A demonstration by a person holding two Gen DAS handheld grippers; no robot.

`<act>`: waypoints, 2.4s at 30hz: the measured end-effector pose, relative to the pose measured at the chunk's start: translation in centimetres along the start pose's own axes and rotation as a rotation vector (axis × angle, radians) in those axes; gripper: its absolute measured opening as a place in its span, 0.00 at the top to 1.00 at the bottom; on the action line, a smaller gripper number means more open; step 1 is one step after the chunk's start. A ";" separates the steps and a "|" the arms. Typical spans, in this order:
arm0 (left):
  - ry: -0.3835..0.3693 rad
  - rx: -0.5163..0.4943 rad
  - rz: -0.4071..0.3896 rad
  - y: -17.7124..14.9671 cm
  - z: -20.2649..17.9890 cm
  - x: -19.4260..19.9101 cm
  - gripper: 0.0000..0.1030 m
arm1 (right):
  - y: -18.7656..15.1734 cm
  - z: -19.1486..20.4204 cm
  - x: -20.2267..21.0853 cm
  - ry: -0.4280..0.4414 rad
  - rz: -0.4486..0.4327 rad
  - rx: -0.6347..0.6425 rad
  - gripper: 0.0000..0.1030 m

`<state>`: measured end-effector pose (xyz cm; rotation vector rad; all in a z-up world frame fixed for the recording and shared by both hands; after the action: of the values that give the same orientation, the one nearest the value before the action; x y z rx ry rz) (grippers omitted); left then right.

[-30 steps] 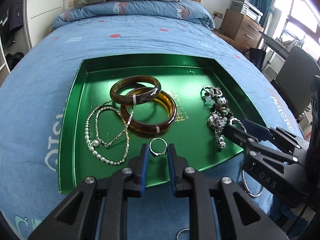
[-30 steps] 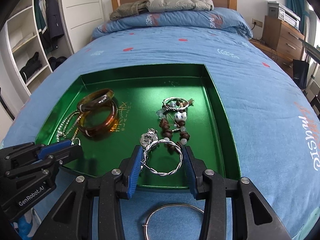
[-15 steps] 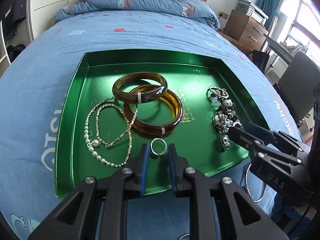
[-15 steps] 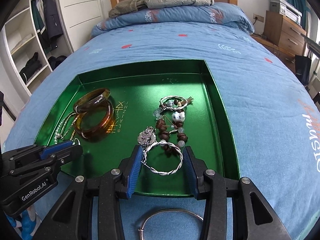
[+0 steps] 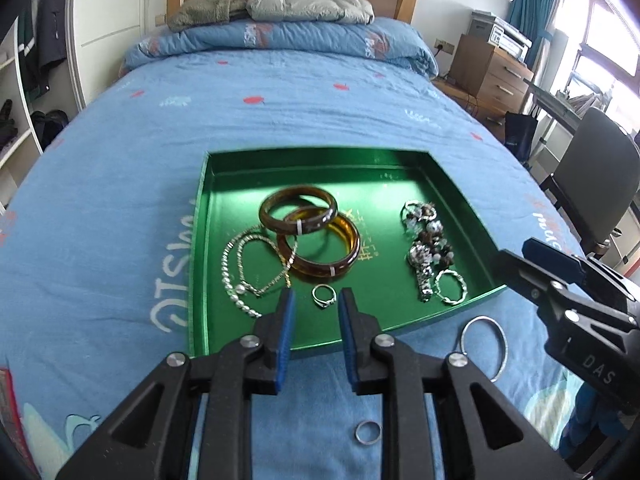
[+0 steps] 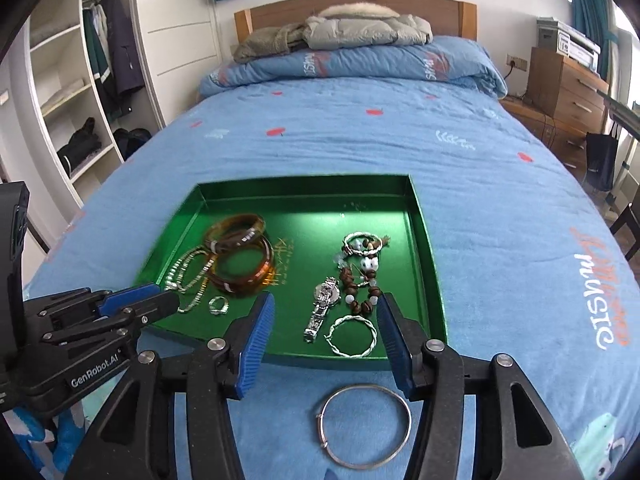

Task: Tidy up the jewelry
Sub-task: 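Withdraw both tools from the tray back toward the plain silver bangle and ring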

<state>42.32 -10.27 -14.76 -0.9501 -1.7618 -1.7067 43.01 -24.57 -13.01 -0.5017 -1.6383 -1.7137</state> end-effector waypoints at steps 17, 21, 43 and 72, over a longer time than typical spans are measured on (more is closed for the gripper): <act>0.106 0.001 -0.143 -2.5 1.8 14.5 0.80 | -1.8 4.5 14.7 -0.008 -0.137 0.008 0.43; 0.120 0.005 -0.170 -3.3 2.5 17.6 0.80 | -2.7 5.6 17.8 0.004 -0.176 0.001 0.43; 0.109 0.034 -0.221 -7.7 2.7 25.1 0.65 | -6.4 6.7 25.8 0.006 -0.268 0.010 0.42; 0.126 -0.024 -0.096 -10.6 -0.3 16.5 0.65 | -10.0 0.0 19.1 -0.007 -0.182 -0.120 0.42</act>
<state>23.73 -7.96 -8.83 -0.7616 -1.7330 -1.8099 22.92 -29.30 -6.66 -0.4262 -1.6349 -1.9548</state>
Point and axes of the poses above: each gripper's, at about its wrist camera, not at the fingertips, and x roughly against the way its jaws point, z to its left, y to its top, the point moved 9 cm from there along -x, roughly the way its jaws point, and after that the axes turned 3 degrees about y, right-handed, at the moved point
